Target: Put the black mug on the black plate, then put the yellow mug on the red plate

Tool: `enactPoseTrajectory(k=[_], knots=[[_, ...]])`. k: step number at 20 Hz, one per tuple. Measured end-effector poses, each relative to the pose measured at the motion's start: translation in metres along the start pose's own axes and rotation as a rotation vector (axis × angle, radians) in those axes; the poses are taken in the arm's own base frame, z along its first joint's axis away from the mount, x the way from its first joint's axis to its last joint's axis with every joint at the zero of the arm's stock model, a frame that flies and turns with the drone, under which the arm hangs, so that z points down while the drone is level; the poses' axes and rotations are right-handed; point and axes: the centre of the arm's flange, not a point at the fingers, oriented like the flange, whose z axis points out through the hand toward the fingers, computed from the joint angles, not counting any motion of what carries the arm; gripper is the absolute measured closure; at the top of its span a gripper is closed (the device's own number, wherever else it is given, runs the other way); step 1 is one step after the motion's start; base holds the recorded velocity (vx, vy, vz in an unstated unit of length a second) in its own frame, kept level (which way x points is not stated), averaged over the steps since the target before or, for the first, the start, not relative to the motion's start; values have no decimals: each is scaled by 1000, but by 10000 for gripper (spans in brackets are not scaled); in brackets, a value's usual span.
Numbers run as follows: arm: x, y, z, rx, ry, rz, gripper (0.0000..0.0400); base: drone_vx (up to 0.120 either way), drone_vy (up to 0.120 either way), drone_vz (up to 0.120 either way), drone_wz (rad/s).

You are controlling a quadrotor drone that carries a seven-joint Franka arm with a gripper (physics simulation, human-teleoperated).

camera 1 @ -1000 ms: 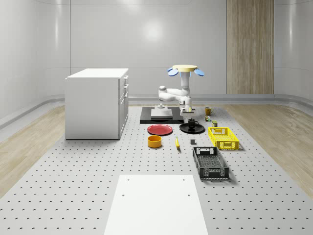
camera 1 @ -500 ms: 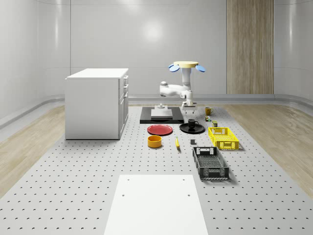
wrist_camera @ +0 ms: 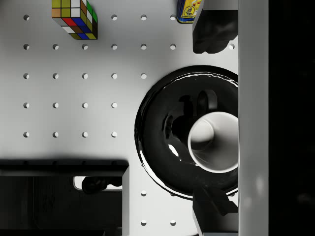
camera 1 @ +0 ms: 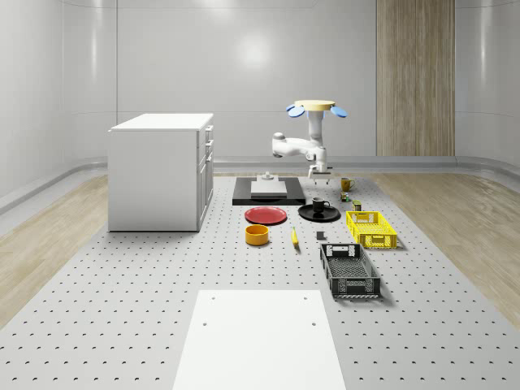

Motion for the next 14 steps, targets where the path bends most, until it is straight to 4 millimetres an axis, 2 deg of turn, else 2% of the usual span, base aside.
enactPoseTrajectory(k=[14], knots=[[0, 0, 0, 0, 0, 0, 0, -120, 120, 0, 0]])
